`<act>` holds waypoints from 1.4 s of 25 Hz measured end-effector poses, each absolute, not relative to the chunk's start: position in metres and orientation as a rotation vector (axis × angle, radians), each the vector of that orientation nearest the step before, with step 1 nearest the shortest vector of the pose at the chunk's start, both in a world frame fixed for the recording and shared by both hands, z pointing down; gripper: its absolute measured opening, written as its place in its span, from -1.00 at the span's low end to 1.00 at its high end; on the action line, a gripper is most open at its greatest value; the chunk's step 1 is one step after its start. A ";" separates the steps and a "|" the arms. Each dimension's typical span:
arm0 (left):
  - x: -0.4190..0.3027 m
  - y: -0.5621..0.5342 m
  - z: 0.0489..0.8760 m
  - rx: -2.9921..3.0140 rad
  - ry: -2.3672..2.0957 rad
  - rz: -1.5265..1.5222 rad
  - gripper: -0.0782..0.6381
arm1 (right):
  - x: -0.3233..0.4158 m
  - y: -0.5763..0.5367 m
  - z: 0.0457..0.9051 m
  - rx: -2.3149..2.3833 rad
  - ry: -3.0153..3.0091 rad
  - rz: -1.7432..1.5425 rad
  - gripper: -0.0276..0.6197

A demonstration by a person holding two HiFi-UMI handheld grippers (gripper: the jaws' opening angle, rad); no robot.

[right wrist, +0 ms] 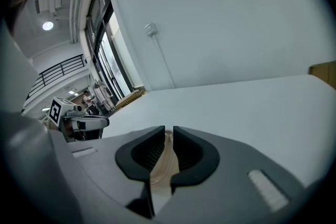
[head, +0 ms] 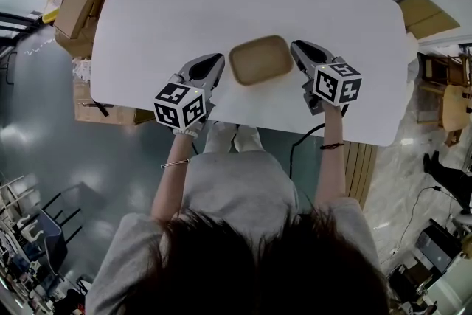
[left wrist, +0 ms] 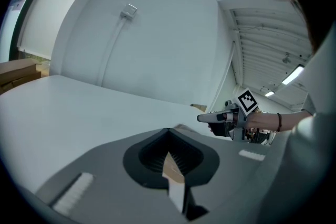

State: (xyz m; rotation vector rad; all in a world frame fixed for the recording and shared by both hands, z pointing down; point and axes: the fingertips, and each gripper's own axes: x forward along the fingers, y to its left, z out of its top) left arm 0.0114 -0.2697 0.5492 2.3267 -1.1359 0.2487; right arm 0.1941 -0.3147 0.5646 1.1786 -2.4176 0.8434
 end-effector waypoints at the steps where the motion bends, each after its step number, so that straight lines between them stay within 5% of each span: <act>1: 0.011 -0.270 0.550 2.324 -1.136 0.249 -0.81 | 0.193 -0.315 0.568 1.176 -2.408 0.848 -0.72; 23: 0.000 -0.270 0.558 2.295 -1.149 0.260 -0.81 | 0.186 -0.313 0.601 1.140 -2.313 0.932 -0.64; 35: 0.000 -0.270 0.558 2.293 -1.146 0.265 -0.81 | 0.189 -0.315 0.602 1.196 -2.287 0.962 -0.78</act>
